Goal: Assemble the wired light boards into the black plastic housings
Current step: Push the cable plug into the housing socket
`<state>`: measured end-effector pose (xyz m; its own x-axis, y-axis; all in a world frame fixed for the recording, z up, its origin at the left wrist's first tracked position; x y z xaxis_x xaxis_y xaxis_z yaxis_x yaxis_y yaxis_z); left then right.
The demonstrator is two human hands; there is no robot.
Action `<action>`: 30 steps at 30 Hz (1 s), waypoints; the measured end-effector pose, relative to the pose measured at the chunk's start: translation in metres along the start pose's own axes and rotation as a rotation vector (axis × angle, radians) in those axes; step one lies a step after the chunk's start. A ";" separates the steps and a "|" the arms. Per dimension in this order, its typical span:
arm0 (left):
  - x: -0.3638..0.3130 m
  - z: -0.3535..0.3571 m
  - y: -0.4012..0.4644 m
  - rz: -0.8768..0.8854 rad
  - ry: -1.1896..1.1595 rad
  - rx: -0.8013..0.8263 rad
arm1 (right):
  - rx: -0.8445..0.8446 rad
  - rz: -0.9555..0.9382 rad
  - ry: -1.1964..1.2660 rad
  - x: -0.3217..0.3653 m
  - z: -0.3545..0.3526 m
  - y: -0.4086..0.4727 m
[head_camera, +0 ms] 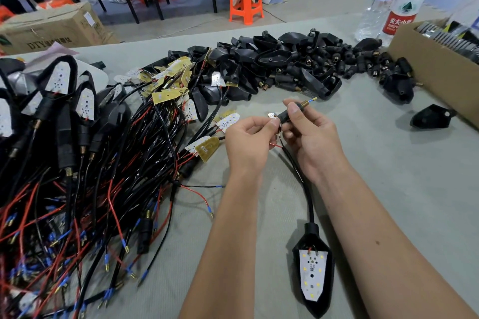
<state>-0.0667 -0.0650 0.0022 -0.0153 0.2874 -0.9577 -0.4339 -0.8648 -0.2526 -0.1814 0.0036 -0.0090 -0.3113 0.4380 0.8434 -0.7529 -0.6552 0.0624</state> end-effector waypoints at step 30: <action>0.003 -0.009 0.003 0.007 0.023 0.020 | 0.055 0.014 -0.045 -0.003 0.001 0.003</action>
<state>-0.0602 -0.0702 -0.0023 0.0026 0.2714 -0.9625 -0.4518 -0.8583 -0.2432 -0.1815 -0.0003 -0.0111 -0.2947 0.4013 0.8672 -0.7151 -0.6946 0.0785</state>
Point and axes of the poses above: each hand's wrist, its own y-axis towards the middle knuckle, its own z-axis out of the palm, x = y × z, the point moved 7 cm from there along y, towards the middle knuckle, and after that the axes turned 9 degrees about -z, right-handed, at the moved point
